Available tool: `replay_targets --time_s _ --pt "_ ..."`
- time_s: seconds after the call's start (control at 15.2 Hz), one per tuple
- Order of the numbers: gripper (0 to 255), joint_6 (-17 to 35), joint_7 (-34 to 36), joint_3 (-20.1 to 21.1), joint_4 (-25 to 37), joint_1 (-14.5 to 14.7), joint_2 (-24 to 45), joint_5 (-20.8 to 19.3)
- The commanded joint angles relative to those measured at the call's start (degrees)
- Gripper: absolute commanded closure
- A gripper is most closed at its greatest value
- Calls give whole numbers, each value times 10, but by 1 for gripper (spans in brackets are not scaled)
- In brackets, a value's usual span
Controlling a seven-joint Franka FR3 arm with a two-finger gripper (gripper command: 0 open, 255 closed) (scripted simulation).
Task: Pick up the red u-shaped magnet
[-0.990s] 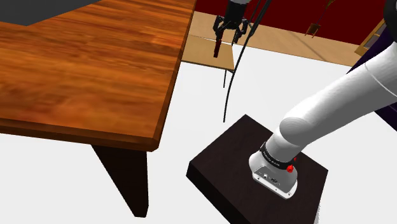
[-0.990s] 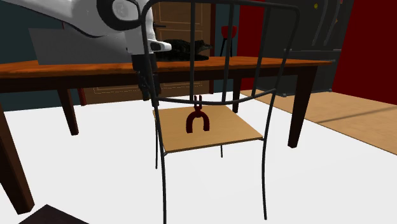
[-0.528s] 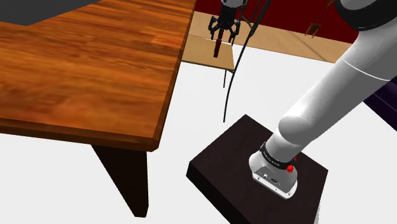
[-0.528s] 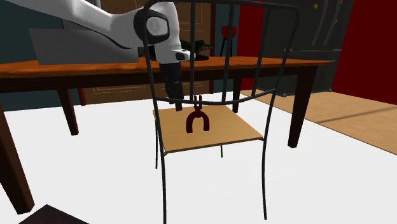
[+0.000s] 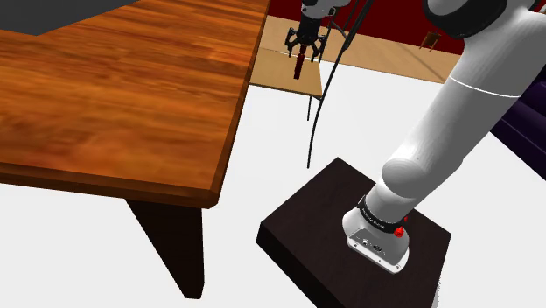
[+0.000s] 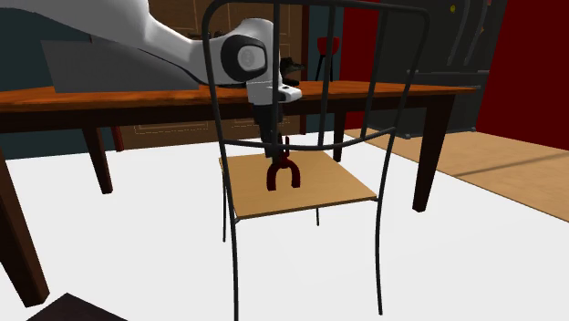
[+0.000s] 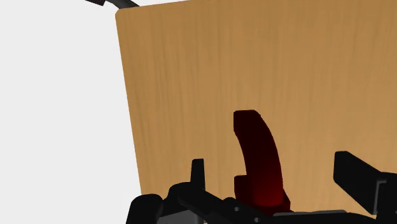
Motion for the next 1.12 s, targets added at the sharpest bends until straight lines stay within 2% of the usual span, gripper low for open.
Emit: replay_targets --time_s 0.0,0.26,0.33,0.92,1.06 --pt "0 15 -1 -1 -10 -1 4 1" --pt "0 34 0 -1 -25 -1 8 1" --pt "255 34 1 0 -26 -1 8 1" --pt "255 34 0 -1 -25 -1 8 1" --pt "255 19 0 -1 -14 -1 5 1"
